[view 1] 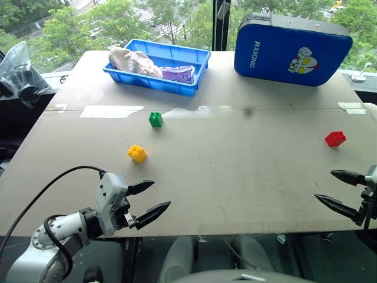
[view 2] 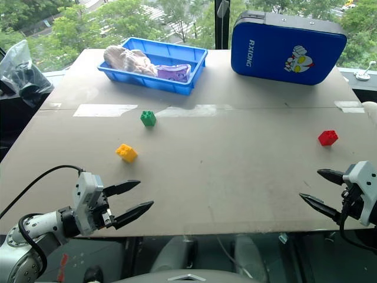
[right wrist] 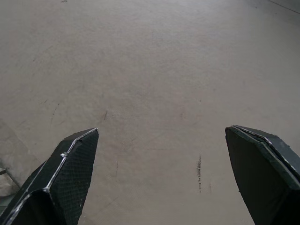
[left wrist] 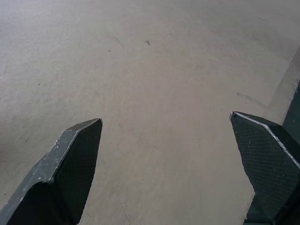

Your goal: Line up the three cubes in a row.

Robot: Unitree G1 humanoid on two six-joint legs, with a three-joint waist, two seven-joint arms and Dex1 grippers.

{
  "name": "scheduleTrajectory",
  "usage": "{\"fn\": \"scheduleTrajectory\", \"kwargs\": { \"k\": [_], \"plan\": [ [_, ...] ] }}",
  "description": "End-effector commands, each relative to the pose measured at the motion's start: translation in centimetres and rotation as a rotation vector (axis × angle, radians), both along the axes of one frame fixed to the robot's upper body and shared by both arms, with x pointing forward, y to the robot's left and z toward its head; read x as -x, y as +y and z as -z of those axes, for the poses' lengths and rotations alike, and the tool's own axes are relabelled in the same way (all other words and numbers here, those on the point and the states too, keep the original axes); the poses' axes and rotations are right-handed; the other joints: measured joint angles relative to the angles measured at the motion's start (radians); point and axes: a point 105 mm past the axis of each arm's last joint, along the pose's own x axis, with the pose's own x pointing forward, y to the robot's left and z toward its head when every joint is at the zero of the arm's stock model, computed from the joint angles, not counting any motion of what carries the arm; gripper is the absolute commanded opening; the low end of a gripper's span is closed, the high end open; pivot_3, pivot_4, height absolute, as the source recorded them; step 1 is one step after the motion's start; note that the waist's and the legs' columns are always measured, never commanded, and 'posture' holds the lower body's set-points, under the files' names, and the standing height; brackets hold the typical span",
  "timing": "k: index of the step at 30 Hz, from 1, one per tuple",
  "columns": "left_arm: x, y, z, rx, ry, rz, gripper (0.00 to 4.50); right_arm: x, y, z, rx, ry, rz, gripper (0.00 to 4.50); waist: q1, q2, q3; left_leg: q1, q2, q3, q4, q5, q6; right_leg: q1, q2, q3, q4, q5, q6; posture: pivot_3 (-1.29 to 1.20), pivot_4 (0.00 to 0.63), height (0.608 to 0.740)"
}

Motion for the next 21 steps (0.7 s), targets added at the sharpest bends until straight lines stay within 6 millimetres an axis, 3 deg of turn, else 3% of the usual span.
{"fn": "scheduleTrajectory", "kwargs": {
  "k": [1,7,9,12,15,21],
  "plan": [
    [-0.3,-0.3,-0.7,0.03,-0.035,0.025,4.48,-0.3,-0.2,-1.1,0.007,-0.08,0.025,4.47,0.0,0.0,0.0,0.0,0.0,0.0,0.0,0.0,0.0,0.0,0.0,0.0,0.0,0.0,0.0,0.0,0.15,0.74],
    [-2.4,-1.5,-2.5,0.137,-0.073,0.006,4.48,-2.1,-0.3,-1.7,0.021,-0.168,0.18,4.47,0.003,0.001,0.001,0.0,0.0,-0.001,-0.001,0.0,0.0,0.0,0.0,0.0,-0.001,0.0,0.0,0.0,0.15,0.74],
    [-2.7,-3.3,-3.8,0.153,-0.103,0.085,4.48,-3.6,-1.0,-1.8,0.132,-0.149,0.294,4.47,0.0,0.001,0.001,0.0,0.0,0.0,-0.001,0.0,0.0,0.0,0.0,0.0,-0.001,0.0,0.0,0.0,0.15,0.74],
    [-3.4,-5.9,-5.7,0.126,-0.168,0.196,4.48,-6.0,-1.4,-2.1,0.07,-0.045,0.365,4.47,-0.002,0.001,0.001,0.0,0.0,0.001,0.0,0.0,0.0,0.0,0.002,-0.001,-0.001,0.0,0.0,0.0,0.15,0.74],
    [-4.1,-8.5,-7.3,0.094,-0.222,0.326,4.48,-9.7,-3.3,-4.3,0.065,-0.055,0.515,4.47,-0.004,0.001,0.002,0.0,-0.001,0.001,-0.001,0.0,0.0,0.0,0.003,-0.001,-0.001,0.0,0.0,0.0,0.15,0.74],
    [-5.1,-11.7,-9.6,0.114,-0.262,0.445,4.48,-13.6,-5.8,-5.6,0.075,0.051,0.675,4.47,-0.002,0.006,0.005,-0.006,-0.002,0.001,-0.002,0.0,0.001,-0.007,0.004,-0.001,-0.001,0.001,0.001,0.0,0.15,0.74]
  ]
}}
